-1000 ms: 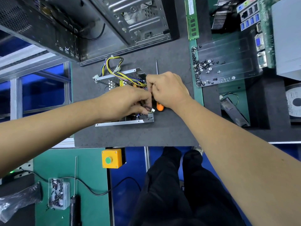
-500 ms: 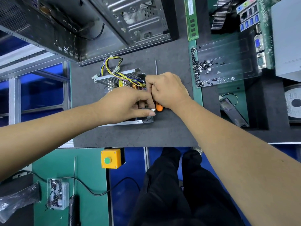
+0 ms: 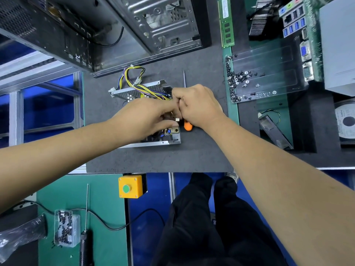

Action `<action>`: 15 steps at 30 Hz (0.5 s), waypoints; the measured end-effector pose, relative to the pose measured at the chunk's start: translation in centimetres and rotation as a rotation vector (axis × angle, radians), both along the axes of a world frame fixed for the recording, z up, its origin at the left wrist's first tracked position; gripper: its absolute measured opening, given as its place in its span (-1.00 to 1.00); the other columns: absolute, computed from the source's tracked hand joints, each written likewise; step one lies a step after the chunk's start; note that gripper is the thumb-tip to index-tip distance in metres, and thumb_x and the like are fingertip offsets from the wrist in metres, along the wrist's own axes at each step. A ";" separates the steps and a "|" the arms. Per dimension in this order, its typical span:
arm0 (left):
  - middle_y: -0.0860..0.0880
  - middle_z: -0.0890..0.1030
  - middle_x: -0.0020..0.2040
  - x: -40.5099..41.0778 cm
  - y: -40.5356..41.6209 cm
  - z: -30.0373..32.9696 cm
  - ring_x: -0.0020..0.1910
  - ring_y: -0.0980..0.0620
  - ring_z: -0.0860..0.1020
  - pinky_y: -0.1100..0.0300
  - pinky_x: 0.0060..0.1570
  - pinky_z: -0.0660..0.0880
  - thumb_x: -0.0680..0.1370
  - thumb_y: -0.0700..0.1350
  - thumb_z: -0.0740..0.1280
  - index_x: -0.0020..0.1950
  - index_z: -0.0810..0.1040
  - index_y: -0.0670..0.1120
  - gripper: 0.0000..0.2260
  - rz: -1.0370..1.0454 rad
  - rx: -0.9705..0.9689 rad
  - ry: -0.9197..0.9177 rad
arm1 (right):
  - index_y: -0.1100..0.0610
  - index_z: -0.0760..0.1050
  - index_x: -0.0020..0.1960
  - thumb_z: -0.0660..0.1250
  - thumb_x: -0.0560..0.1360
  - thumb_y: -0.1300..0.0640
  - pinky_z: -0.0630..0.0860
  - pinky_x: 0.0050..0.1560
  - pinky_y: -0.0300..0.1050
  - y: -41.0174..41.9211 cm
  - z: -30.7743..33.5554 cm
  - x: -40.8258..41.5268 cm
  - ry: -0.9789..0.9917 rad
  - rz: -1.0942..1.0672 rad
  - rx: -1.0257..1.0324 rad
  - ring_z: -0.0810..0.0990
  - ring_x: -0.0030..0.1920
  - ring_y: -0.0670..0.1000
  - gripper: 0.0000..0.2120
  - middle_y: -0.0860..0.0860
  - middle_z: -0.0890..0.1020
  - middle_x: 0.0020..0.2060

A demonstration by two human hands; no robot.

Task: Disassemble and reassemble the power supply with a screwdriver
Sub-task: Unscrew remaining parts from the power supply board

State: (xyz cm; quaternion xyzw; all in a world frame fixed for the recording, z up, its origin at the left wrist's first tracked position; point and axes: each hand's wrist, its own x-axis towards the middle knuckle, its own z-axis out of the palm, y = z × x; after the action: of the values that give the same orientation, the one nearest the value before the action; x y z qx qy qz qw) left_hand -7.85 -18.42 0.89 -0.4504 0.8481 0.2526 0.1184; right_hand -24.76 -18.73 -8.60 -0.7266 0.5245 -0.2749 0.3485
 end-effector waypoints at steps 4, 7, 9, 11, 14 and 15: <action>0.06 0.66 -0.19 0.6 0.3 -0.1 -0.19 0.01 0.63 -0.01 -0.17 0.56 0.56 0.23 0.30 0.13 0.50 0.12 -0.75 0.002 0.038 0.071 | -0.08 0.31 -0.33 0.14 0.34 0.24 0.23 -0.29 -0.11 0.1 0.0 0.0 -0.039 -0.017 0.003 0.34 -0.37 0.11 -0.78 -0.14 0.27 -0.51; 0.15 0.65 -0.15 0.8 0.5 -0.1 -0.17 0.05 0.65 0.02 -0.13 0.54 0.54 0.27 0.27 0.20 0.50 0.10 -0.65 0.008 0.051 0.146 | -0.09 0.28 -0.37 0.11 0.34 0.23 0.21 -0.31 -0.12 0.1 0.0 0.1 -0.054 -0.034 0.003 0.30 -0.41 0.05 -0.77 -0.16 0.25 -0.52; 0.14 0.67 -0.12 1.0 0.3 -0.2 -0.15 0.06 0.65 0.01 -0.11 0.56 0.56 0.24 0.29 0.17 0.55 0.12 -0.71 0.031 0.078 0.166 | -0.10 0.33 -0.38 0.14 0.35 0.25 0.29 -0.33 -0.10 0.0 -0.1 0.1 -0.057 -0.038 0.020 0.33 -0.42 -0.01 -0.74 -0.18 0.31 -0.52; 0.14 0.69 -0.06 1.0 0.3 -0.2 -0.11 0.08 0.66 -0.02 -0.10 0.59 0.57 0.21 0.30 0.14 0.61 0.11 -0.74 0.044 0.098 0.177 | -0.09 0.40 -0.35 0.14 0.36 0.25 0.41 -0.31 -0.07 -0.1 -0.1 0.0 -0.056 -0.027 0.033 0.41 -0.38 0.00 -0.75 -0.16 0.43 -0.48; 0.16 0.68 -0.05 0.7 0.3 -0.1 -0.13 0.13 0.64 0.00 -0.10 0.59 0.56 0.18 0.32 0.12 0.64 0.10 -0.76 0.025 0.086 0.109 | -0.08 0.43 -0.33 0.13 0.35 0.24 0.51 -0.26 -0.03 -0.2 -0.3 0.0 -0.060 -0.021 0.041 0.52 -0.33 0.04 -0.74 -0.08 0.58 -0.40; 0.17 0.66 -0.05 0.5 0.2 -0.2 -0.15 0.15 0.62 0.01 -0.12 0.58 0.56 0.14 0.35 0.11 0.64 0.11 -0.80 -0.003 0.076 0.060 | -0.08 0.44 -0.33 0.13 0.35 0.25 0.52 -0.26 -0.01 -0.2 -0.3 0.0 -0.061 -0.024 0.043 0.53 -0.32 0.05 -0.74 -0.08 0.59 -0.39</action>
State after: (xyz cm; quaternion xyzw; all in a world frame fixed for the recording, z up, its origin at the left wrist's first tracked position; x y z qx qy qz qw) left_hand -7.33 -18.24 0.72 -0.4364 0.8419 0.2976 0.1103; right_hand -24.71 -18.89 -8.92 -0.7041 0.5280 -0.2895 0.3764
